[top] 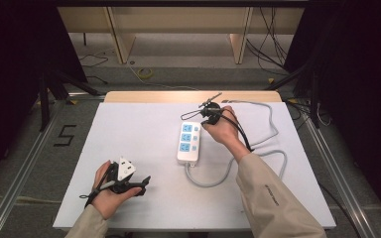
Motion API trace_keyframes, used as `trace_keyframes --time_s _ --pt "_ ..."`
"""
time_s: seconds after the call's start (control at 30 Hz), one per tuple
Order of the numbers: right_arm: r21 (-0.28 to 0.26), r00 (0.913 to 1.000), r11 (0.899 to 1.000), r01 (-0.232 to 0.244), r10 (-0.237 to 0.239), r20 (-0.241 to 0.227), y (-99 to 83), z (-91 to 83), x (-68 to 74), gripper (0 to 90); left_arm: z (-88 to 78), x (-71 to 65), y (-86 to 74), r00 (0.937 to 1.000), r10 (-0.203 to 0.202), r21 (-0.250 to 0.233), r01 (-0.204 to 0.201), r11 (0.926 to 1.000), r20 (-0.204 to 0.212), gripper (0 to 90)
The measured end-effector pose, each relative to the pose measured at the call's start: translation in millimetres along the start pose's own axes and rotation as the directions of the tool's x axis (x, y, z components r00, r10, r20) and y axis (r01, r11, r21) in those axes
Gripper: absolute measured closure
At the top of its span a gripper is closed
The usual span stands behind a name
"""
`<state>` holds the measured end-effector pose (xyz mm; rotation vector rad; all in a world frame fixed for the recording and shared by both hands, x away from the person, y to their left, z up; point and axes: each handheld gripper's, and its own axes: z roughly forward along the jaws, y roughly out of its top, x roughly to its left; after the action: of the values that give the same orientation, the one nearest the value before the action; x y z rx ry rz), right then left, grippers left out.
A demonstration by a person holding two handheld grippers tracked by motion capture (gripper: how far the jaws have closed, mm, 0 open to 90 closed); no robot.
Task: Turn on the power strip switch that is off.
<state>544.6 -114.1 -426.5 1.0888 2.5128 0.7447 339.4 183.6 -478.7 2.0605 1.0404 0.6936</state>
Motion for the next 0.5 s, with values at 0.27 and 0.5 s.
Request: trace_keyframes --time_s 0.27,0.5 --pt "0.001 1.0000 1.000 -0.004 0.004 0.001 2.2 2.8 -0.2 90.0 -0.3 0.7 -0.2 1.0000 0.001 0.001 -0.001 1.0000 -0.002 16.0" --pt "0.000 1.0000 1.000 -0.002 0.002 0.000 3.4 4.4 0.2 90.0 -0.1 0.6 -0.2 1.0000 0.002 0.002 -0.002 1.0000 0.000 16.0"
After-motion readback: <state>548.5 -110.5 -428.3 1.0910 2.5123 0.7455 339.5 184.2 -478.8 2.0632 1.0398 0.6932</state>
